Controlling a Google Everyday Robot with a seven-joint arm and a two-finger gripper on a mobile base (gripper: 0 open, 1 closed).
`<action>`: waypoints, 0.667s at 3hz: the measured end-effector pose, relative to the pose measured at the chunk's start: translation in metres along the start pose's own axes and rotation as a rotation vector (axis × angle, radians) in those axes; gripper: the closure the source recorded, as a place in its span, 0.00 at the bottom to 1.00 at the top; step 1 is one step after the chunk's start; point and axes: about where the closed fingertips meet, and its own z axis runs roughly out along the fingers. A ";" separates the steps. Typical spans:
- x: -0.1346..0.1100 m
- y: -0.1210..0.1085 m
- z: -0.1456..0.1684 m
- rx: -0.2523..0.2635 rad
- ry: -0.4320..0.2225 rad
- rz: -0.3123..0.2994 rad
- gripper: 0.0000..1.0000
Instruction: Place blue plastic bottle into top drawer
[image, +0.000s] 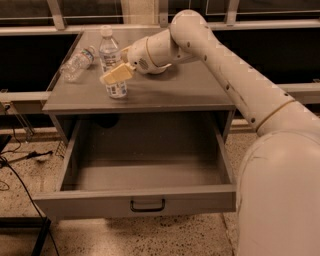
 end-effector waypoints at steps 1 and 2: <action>0.000 0.000 0.000 -0.002 0.000 0.000 0.62; 0.000 0.000 0.000 -0.002 0.000 0.000 0.93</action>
Offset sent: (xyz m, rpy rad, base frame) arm -0.0003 0.0003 -0.0001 0.0001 0.0010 0.0014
